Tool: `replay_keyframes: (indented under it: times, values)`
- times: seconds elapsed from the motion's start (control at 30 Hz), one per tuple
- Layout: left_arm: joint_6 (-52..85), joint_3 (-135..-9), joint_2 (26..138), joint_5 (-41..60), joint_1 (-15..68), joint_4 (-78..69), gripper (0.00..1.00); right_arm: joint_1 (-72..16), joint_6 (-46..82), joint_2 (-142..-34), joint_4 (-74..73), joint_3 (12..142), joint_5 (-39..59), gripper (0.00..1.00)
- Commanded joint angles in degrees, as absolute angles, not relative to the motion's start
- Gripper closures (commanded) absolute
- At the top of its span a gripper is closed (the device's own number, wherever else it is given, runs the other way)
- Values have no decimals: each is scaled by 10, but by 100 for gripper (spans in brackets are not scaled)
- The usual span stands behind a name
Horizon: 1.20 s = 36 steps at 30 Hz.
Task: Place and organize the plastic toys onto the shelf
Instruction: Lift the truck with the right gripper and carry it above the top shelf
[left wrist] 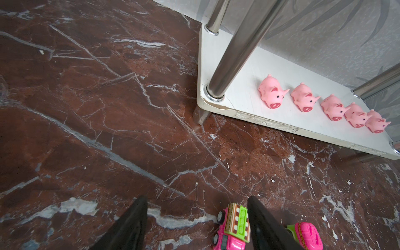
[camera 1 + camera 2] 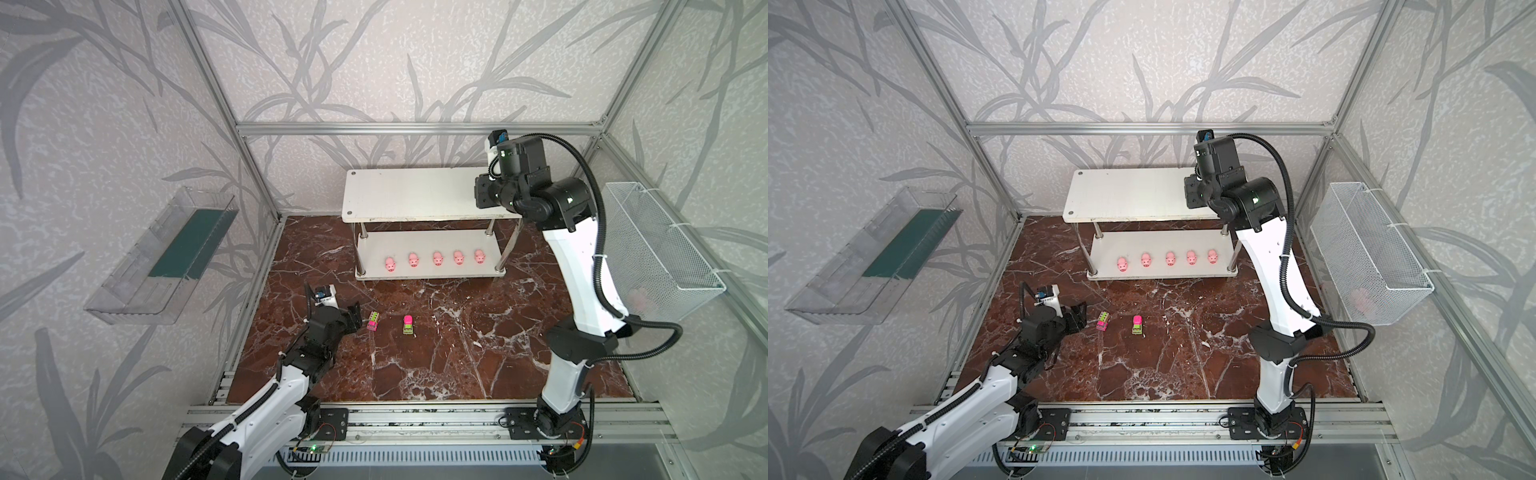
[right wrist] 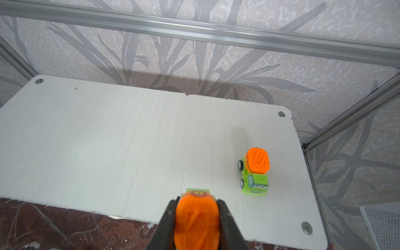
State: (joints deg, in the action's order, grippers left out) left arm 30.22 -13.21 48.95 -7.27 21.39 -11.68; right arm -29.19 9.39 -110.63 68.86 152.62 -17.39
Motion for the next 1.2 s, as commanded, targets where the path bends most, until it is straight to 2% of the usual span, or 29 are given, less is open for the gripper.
replay_keyframes:
  times: [0.0,0.87,1.17]
  values:
    - [304,-127,487,-82,216,-109,29,-281,95,-1134,718,1572,-139,82]
    - [302,-117,502,-91,216,-118,29,-250,126,-1226,694,1578,-100,81]
    - [303,-115,512,-91,216,-127,29,-242,132,-1230,685,1596,-80,63]
